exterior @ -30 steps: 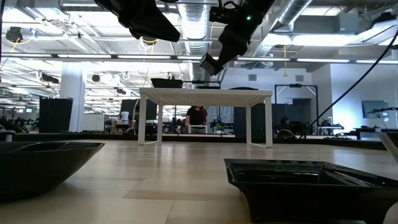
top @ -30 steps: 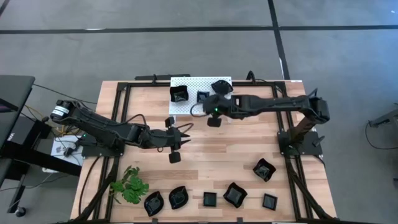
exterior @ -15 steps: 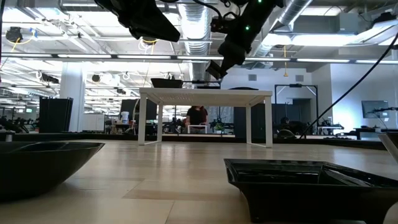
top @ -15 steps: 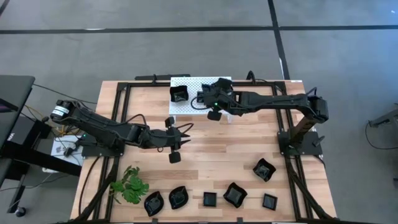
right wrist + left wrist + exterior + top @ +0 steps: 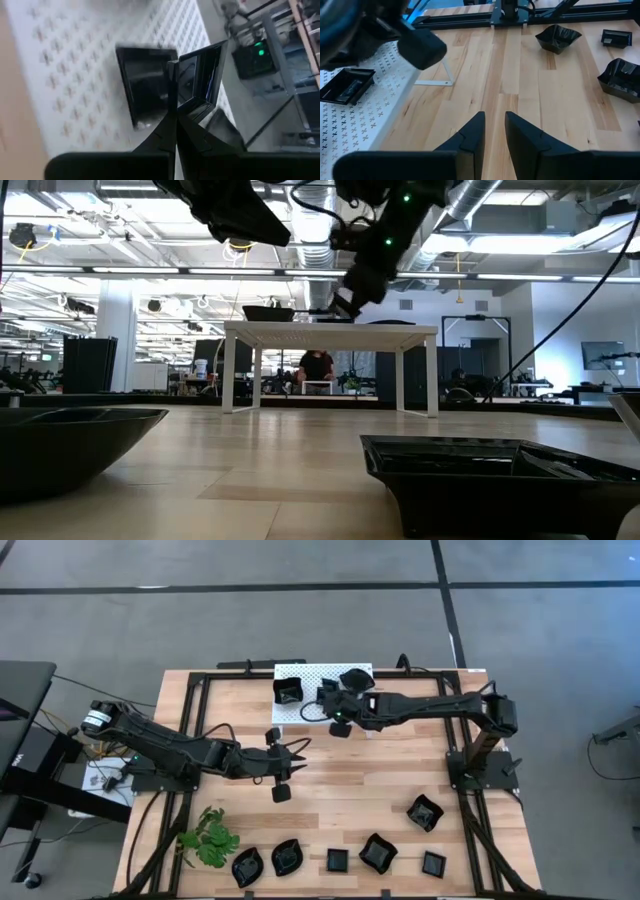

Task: Pick & Place Mini shaped plates
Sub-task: Stack the square plate on top of the other square plates on the shelf

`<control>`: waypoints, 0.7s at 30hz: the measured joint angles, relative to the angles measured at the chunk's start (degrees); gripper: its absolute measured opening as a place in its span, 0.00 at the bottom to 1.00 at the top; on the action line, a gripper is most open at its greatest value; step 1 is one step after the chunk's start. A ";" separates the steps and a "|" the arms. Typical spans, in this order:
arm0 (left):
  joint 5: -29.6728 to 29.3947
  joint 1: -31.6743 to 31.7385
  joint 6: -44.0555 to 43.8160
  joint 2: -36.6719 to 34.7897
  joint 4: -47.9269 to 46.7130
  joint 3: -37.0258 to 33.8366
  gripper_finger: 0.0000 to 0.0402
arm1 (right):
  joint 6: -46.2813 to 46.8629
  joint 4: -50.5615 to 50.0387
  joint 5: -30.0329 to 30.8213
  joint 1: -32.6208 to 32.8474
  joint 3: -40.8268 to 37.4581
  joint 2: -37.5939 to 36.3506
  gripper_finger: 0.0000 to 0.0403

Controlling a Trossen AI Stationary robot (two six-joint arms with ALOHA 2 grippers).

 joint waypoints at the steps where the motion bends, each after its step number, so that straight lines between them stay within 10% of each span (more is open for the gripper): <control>1: -0.01 0.00 0.00 0.00 0.02 0.00 0.19 | -0.03 -0.87 -0.21 -0.01 -0.07 0.03 0.00; 21: 0.01 0.00 -0.02 0.00 0.82 -0.42 0.19 | -4.92 -0.12 -0.36 0.27 -0.06 1.20 0.13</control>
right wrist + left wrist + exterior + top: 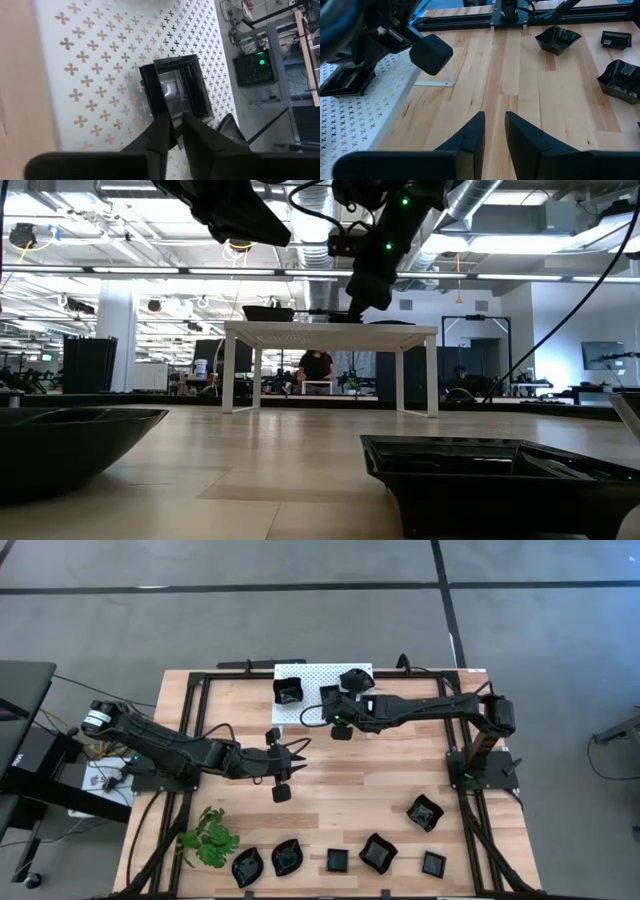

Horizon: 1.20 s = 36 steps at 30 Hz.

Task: Pick & Place Mini shaped plates
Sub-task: Stack the square plate on top of the other square plates on the shelf, then stack the distorted square plate on top of the other distorted square plates on the shelf

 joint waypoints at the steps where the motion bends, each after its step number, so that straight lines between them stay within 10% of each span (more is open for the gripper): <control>1: 0.00 0.02 0.00 0.00 0.01 0.00 0.19 | -0.04 0.00 0.02 0.00 0.00 0.00 0.15; 12: 0.01 0.00 -0.07 0.00 0.03 0.00 0.19 | 2.27 -5.98 0.09 6.57 5.40 -0.02 0.19; 23: 0.39 -0.95 -3.02 0.00 0.41 -0.02 0.19 | 20.96 -40.18 0.14 18.04 23.38 -2.96 0.19; 29: 5.98 -2.09 -3.02 0.00 4.43 -0.07 0.19 | 38.40 -43.32 -0.18 26.30 9.59 -14.01 0.19; 36: 6.45 -1.89 -3.02 0.20 7.22 -0.07 0.19 | 52.18 -20.85 -13.01 35.62 -17.62 -23.89 0.19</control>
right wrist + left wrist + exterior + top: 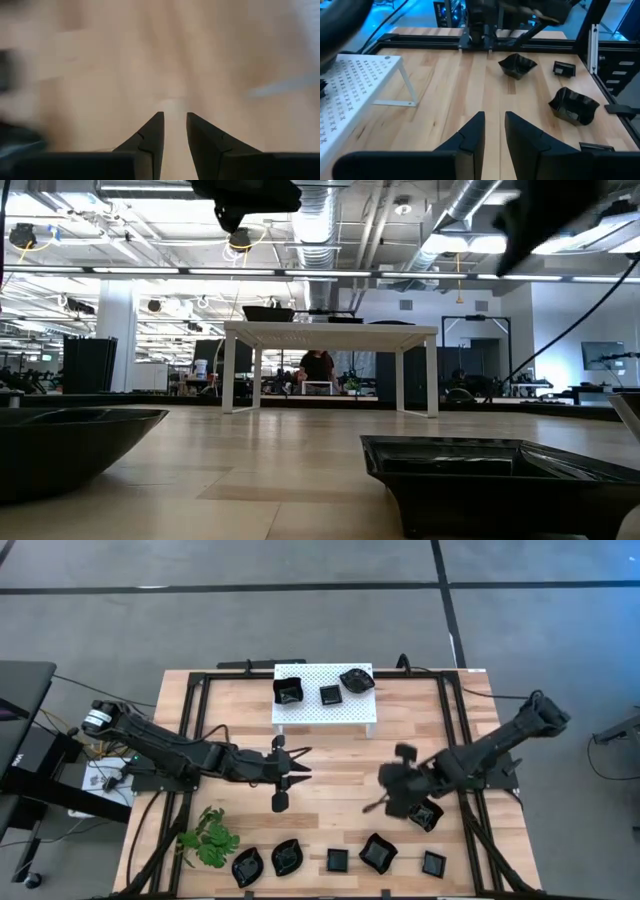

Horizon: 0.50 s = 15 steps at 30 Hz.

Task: Pick & Place Mini shaped plates
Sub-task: Stack the distorted square plate on top of the other distorted square plates on the shelf

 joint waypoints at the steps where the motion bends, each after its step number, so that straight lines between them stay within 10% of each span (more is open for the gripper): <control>1: 0.07 0.03 -0.08 0.18 0.28 0.00 0.19 | 0.21 3.34 -2.44 1.01 -2.29 -0.29 0.19; 9: 9.06 0.19 -5.63 4.36 2.67 0.02 0.19 | 1.57 6.83 -10.60 6.17 -6.84 3.35 0.19; 15: 8.36 0.57 -7.04 9.12 3.99 0.00 0.19 | 20.32 -2.16 -17.10 6.81 -6.84 3.65 0.19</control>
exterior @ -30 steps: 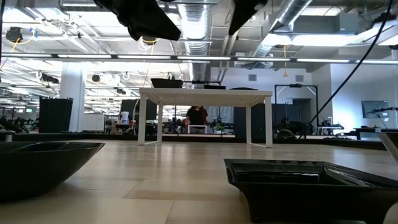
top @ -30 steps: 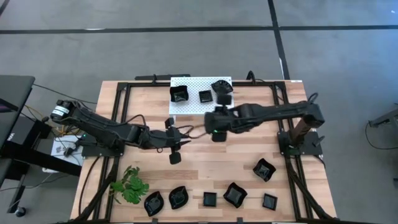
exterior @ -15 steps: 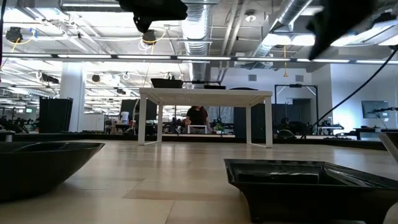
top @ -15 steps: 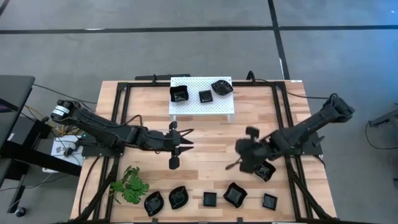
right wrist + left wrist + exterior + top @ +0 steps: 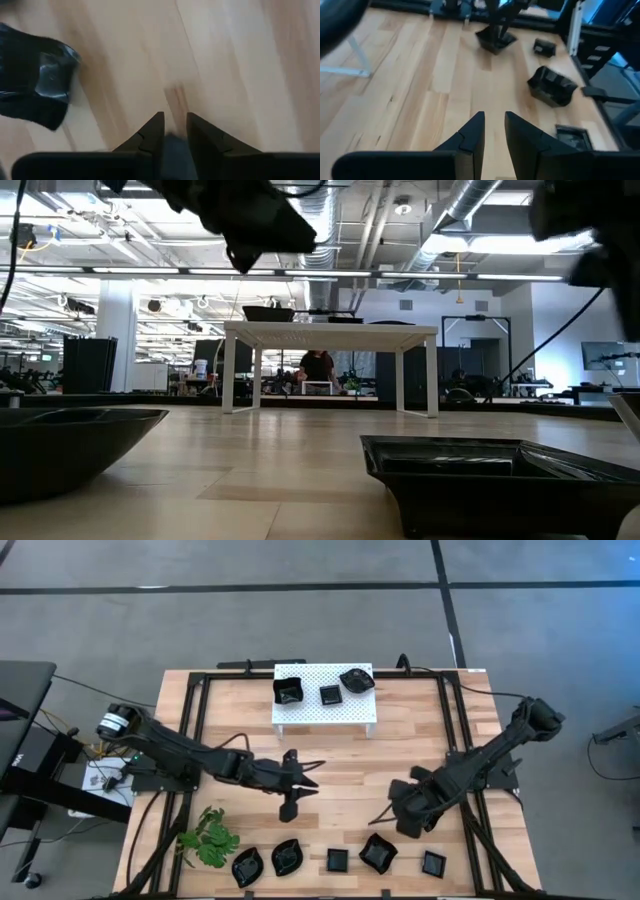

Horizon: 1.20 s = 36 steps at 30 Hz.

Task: Pick & Place Mini shaped plates
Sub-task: Stack the distorted square plate on top of the other distorted square plates on the shelf

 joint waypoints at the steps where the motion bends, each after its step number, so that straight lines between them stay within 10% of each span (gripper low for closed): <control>1: -0.13 0.05 0.00 0.57 0.28 0.00 0.19 | 3.69 -1.76 -1.51 0.46 0.00 0.00 0.19; 10: -0.23 0.31 0.00 0.81 0.74 0.02 0.19 | 19.74 -3.05 -7.70 6.98 -0.06 1.74 0.19; 36: -0.23 0.33 0.03 0.58 2.64 0.02 0.19 | 10.58 -0.87 -4.65 6.99 -0.07 12.85 0.19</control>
